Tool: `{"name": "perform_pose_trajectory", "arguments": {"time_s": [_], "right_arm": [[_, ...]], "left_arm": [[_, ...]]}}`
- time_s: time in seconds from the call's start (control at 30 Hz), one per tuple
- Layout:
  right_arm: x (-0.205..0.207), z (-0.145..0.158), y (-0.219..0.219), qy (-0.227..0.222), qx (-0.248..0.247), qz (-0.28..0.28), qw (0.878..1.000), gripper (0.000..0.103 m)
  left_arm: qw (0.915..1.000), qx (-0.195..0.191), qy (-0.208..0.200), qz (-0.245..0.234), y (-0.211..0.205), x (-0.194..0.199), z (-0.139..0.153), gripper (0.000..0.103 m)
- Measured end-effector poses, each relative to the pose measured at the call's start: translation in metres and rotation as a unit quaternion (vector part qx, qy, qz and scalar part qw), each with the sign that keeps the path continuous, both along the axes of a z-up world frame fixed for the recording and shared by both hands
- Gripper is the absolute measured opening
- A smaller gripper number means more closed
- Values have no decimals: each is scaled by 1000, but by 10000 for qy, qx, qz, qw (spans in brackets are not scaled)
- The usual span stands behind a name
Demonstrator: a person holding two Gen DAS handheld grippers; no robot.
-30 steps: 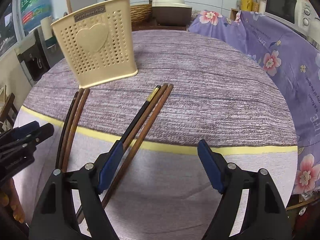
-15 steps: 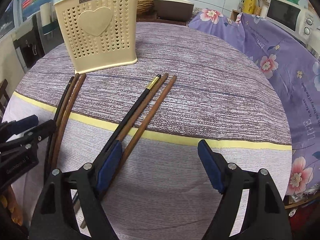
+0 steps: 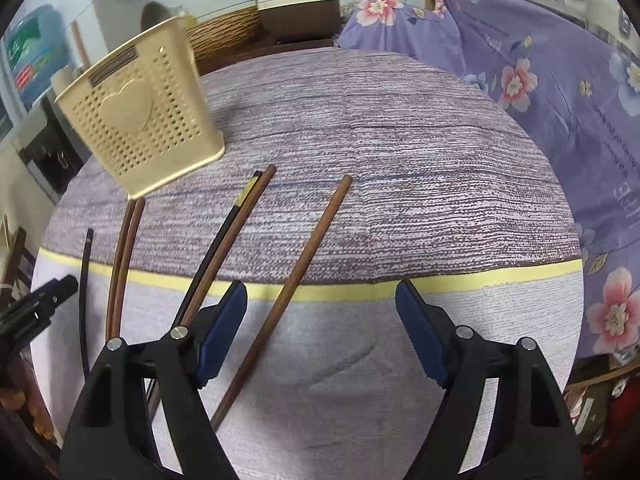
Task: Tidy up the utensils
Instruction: 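Move both tools back down toward the remaining chopsticks on the table, then close the left tool on a black chopstick while the right tool grasps a brown chopstick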
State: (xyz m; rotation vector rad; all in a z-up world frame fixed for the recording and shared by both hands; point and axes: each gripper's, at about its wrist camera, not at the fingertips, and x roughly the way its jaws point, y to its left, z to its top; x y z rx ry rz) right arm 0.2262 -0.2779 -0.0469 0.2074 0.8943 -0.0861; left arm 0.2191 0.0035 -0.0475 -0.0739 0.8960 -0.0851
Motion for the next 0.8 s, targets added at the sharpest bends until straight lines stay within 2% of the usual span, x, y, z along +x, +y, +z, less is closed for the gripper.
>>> {"name": "perform_pose_trajectory", "arguments": {"time_s": [0.13,0.2,0.27,0.33,0.43,0.5,0.63,0.73,0.8], "right_arm": [[15,0,1,49,-23,-68,10000,69],[28,-4,2,165,-62,-102,9998,60],[37,-10,5,280,-149,-73,9995,54],[43,-8,11,273,-439,-13,9987,52],[52,-8,16,237,-598,143,9978,49],[60,-8,15,229,-566,191,9980,39],[75,-8,14,234,-376,242,9987,22],[83,-7,18,205,-97,337,9992,17],[87,-8,26,185,-147,419,9988,17]], "left_arm": [[9998,-46,72,163,3,8,-5,56],[9997,-49,123,197,2,14,-8,56],[9997,152,92,190,-1,18,-10,55],[9995,261,67,139,-4,22,-10,54],[9994,336,49,91,-3,29,-10,44],[9996,276,66,26,-2,35,-9,36],[9998,115,162,-54,-1,48,-7,14],[9997,-67,222,-111,-3,55,-7,12],[9997,-21,189,-154,-8,58,-7,11]]}}
